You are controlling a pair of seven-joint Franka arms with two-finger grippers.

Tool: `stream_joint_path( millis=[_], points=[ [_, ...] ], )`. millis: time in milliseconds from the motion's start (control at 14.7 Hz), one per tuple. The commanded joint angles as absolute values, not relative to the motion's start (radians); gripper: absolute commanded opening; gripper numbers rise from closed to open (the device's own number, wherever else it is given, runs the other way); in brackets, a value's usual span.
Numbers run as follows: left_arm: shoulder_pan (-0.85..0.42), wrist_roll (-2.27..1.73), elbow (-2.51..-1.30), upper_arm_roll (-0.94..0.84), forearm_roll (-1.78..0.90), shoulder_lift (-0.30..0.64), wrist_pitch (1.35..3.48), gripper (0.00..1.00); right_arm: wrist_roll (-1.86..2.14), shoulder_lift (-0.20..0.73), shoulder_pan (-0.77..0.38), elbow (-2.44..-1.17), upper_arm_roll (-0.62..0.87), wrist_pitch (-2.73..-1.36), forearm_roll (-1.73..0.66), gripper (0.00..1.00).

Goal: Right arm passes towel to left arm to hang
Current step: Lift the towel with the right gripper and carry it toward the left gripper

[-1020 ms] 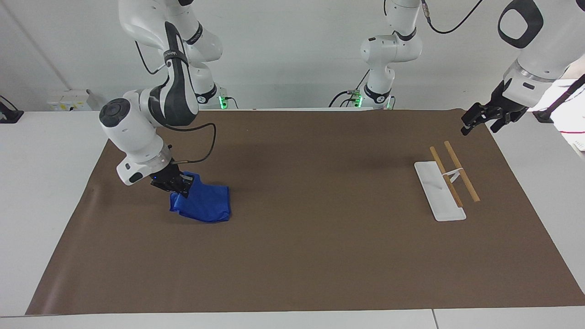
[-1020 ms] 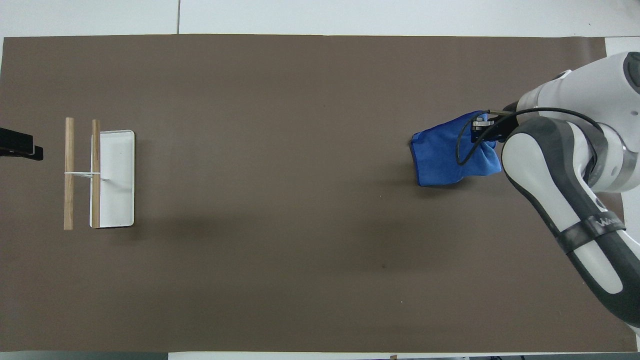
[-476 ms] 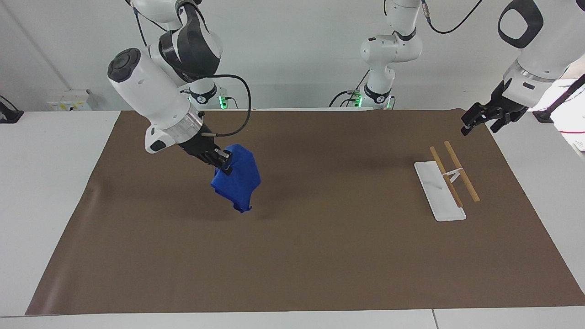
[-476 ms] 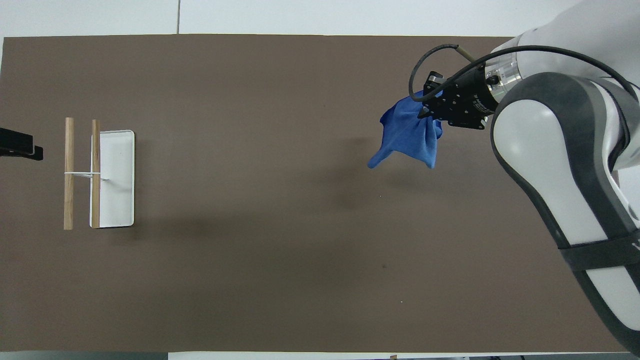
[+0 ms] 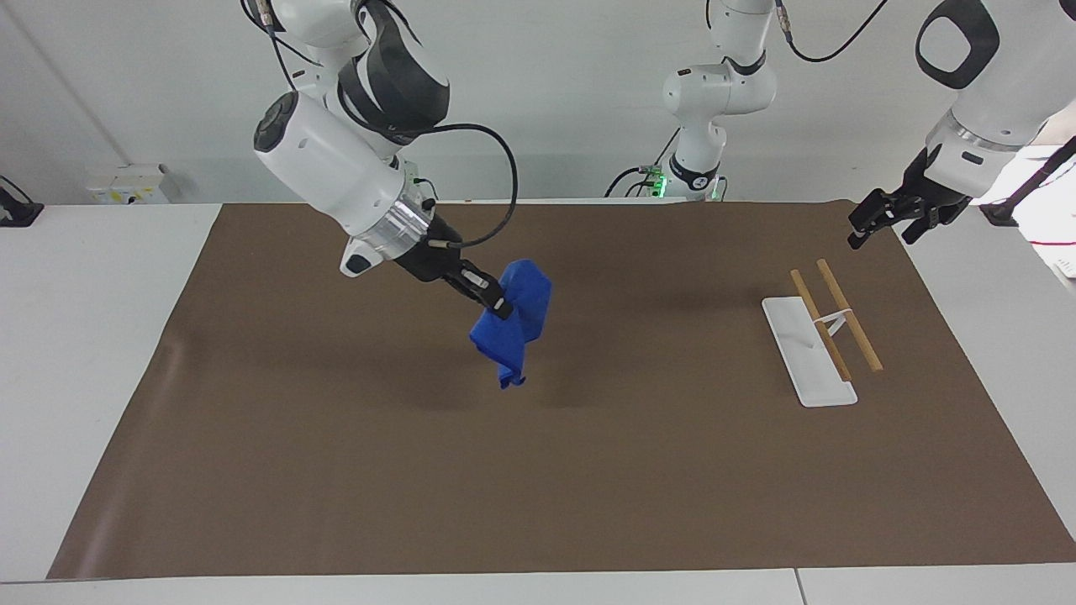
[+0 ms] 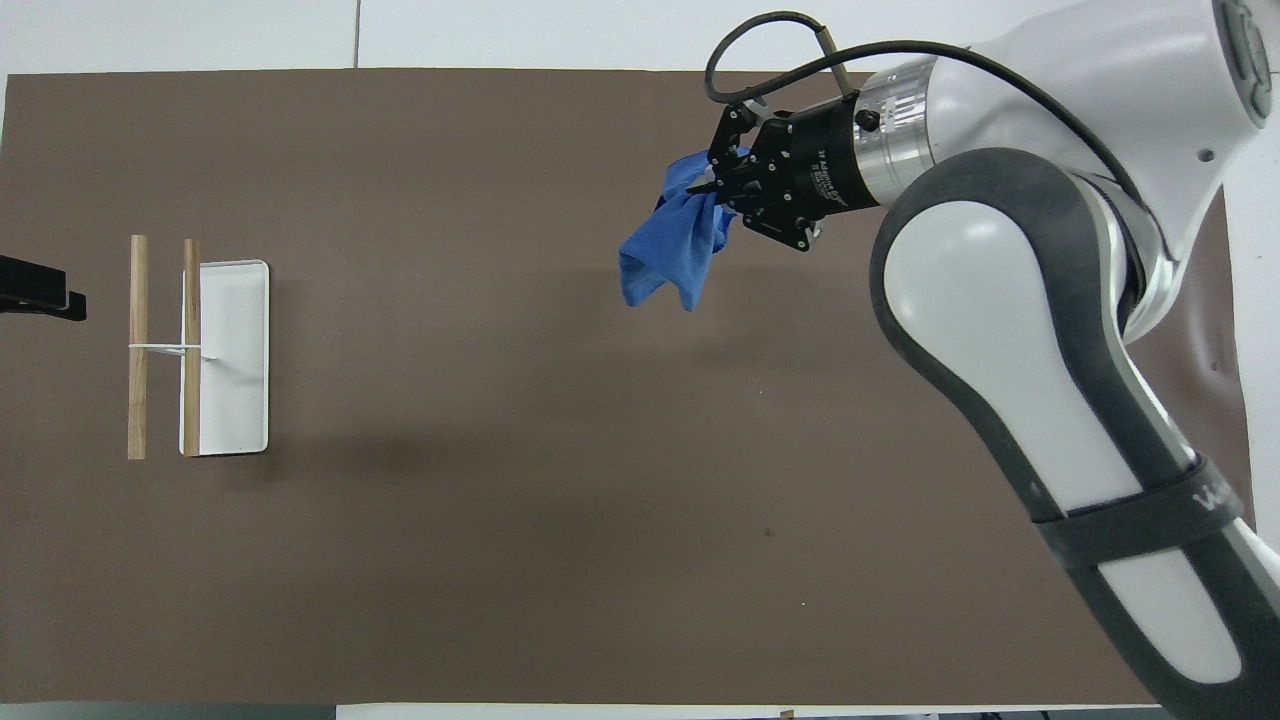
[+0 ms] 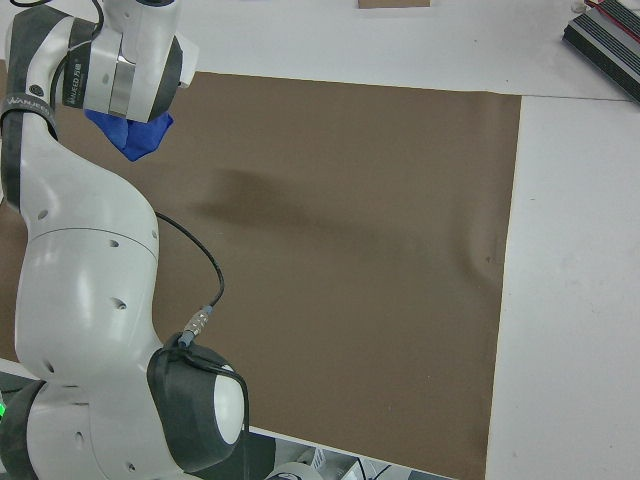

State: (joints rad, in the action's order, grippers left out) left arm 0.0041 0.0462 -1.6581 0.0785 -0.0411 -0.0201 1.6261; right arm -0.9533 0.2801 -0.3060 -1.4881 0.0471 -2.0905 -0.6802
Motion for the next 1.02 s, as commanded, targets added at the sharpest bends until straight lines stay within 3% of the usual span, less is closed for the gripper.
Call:
stream_joint_path(
  millis=[0, 612, 952],
  points=[
    [-0.008, 0.055, -1.672, 0.086, -0.026, -0.038, 1.621, 1.0, -1.014, 0.296, -0.333, -1.479, 0.049, -2.169, -0.802, 0.0],
    [-0.048, 0.049, -1.674, 0.084, -0.026, -0.044, 1.614, 1.0, -1.25, 0.318, -0.56, -1.529, 0.049, -2.563, -0.884, 0.0],
    [-0.084, -0.096, -1.706, 0.08, -0.04, -0.057, 1.655, 1.0, -1.296, 0.321, -0.584, -1.529, 0.049, -2.623, -0.917, 0.0]
  ],
)
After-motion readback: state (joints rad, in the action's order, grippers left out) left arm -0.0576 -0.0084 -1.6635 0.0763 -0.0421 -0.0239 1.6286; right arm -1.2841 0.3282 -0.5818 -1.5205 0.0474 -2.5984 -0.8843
